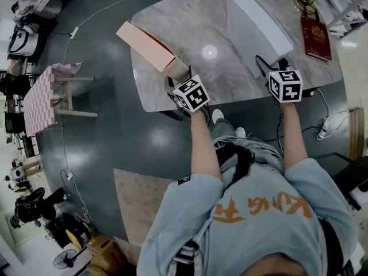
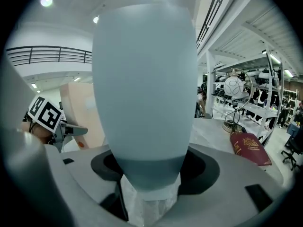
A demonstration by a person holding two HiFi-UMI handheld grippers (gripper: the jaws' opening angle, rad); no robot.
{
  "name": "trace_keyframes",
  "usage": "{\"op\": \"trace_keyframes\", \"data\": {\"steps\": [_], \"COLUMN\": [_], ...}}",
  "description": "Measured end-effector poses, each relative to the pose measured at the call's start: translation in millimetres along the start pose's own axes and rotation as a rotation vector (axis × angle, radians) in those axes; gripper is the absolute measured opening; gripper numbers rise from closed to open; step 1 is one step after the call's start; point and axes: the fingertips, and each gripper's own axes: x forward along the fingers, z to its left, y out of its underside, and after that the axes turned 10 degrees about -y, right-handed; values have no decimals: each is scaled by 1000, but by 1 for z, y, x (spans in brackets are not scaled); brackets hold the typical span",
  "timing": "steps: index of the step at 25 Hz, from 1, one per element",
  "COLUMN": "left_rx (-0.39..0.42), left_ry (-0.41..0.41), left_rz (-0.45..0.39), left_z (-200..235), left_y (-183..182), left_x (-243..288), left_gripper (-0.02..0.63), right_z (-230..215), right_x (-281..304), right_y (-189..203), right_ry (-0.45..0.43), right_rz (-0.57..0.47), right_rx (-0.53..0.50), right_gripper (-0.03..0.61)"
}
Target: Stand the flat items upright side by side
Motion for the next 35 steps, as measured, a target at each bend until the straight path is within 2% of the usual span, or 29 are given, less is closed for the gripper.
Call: {"op": "trace_keyframes", "data": {"steps": [12,21,27,35], "left_rx": [78,224,337,342], "left_ry": [200,351,372,389], "left_rz": [-69,-124,-143,-136], "left_z": [-32,-84,-96,-90], "left_y": [-9,-10,-6,-1], "left_x": [-13,-30,-36,-34], "left_gripper": [374,375,377,379], "right_z": [19,34,51,85], "right_x": [26,38,49,70], "right_y": [-11,-15,-19,-26], "right_ry": [12,1,-22,-96], "right_rz": [8,31,51,75], "right_rx": [4,14,11,-11], "right_gripper": [299,300,302,304]}}
